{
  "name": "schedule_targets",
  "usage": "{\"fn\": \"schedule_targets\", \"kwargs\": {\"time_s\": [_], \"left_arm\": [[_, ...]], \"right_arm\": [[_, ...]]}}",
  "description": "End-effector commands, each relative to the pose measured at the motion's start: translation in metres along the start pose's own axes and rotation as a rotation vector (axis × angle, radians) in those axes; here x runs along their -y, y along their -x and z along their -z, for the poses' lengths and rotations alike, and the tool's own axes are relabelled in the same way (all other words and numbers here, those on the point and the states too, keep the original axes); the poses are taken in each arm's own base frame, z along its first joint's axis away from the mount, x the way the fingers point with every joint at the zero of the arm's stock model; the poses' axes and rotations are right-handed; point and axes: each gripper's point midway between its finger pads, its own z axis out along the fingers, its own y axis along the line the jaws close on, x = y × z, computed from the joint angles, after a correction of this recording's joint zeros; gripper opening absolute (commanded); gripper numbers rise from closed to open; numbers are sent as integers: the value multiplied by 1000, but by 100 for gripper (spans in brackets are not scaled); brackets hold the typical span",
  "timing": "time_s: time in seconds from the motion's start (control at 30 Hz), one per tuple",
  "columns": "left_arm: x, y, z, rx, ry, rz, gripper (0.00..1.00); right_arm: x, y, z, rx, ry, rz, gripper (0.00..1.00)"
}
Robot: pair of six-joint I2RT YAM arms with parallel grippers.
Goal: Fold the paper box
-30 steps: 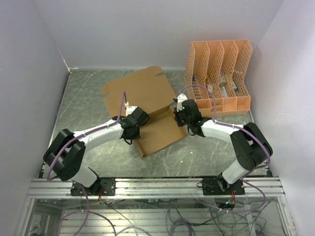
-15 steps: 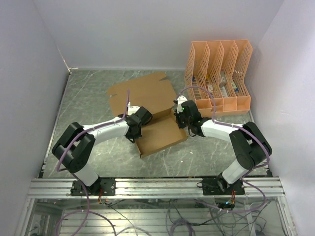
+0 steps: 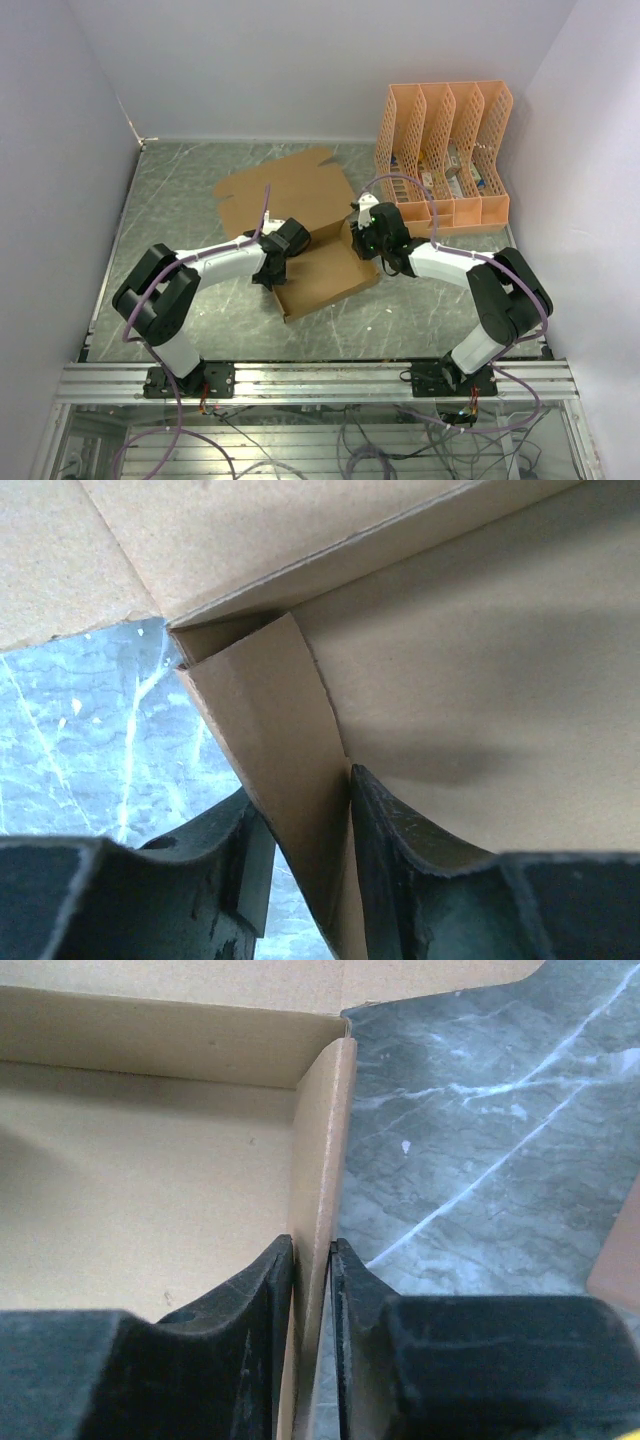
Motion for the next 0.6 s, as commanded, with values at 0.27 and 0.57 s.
{"fn": "schedule_targets", "kwargs": {"time_s": [0.27, 0.57], "left_arm": [[17, 31, 25, 70, -87, 23, 50], [17, 20, 17, 47, -91, 16, 28]], "right_arm": [[-11, 36, 9, 94, 74, 35, 36], [-5, 8, -7, -25, 52, 54, 0]]}}
